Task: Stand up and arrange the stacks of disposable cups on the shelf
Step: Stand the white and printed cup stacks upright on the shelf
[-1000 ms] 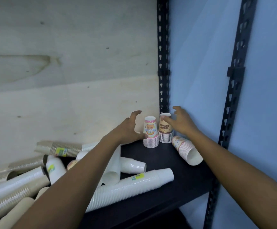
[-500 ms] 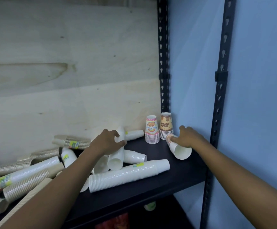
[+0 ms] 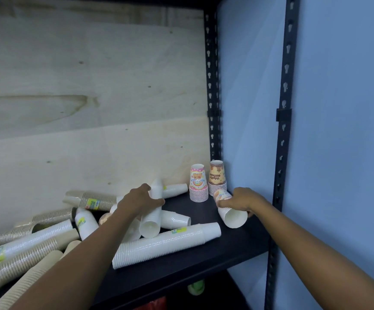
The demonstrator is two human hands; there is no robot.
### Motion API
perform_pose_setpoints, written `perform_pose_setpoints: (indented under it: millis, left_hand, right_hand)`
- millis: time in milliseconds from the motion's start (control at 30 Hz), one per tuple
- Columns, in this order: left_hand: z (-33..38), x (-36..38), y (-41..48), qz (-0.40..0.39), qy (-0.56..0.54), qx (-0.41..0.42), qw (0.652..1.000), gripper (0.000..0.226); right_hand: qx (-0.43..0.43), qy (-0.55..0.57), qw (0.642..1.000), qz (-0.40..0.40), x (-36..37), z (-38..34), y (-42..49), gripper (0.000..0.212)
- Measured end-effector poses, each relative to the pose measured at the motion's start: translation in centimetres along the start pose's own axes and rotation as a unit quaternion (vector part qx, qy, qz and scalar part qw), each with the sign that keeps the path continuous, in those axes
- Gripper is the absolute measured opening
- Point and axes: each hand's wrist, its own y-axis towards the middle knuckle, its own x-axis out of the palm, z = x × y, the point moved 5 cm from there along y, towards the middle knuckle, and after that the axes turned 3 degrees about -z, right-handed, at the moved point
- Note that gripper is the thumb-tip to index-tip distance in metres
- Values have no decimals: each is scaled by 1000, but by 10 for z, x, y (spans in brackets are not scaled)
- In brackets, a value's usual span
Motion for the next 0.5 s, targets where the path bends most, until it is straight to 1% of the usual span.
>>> perform_pose_setpoints:
  millis: [133,167,233,267,333,400,500]
  left_hand:
    - [1,-6,2,30,-23,-3,999,75]
    - [2,-8,3,44,-30,-2,999,76]
    - [8,-15,7,74,-54,11,996,81]
    - [12,-17,8,87,-78,25,993,83]
    - [23,-22,12,112,-119,59,985,83]
    - [38,-25,15,141,-141,97,975,87]
    - [56,-23,24,177,-195,143,954,98]
  right_hand:
    - [-26,31,999,25,1,0,3,49]
    - [-36,44,998,32,2,-2,4,51]
    - [-66,81,993,50,4,-6,5,65]
    - [-80,109,989,67,4,-8,6,73]
    - [-101,157,977,108,5,-10,9,78]
    - [-112,203,963,141,6,-12,11,77]
    - [-134,255,942,173,11,-17,14,72]
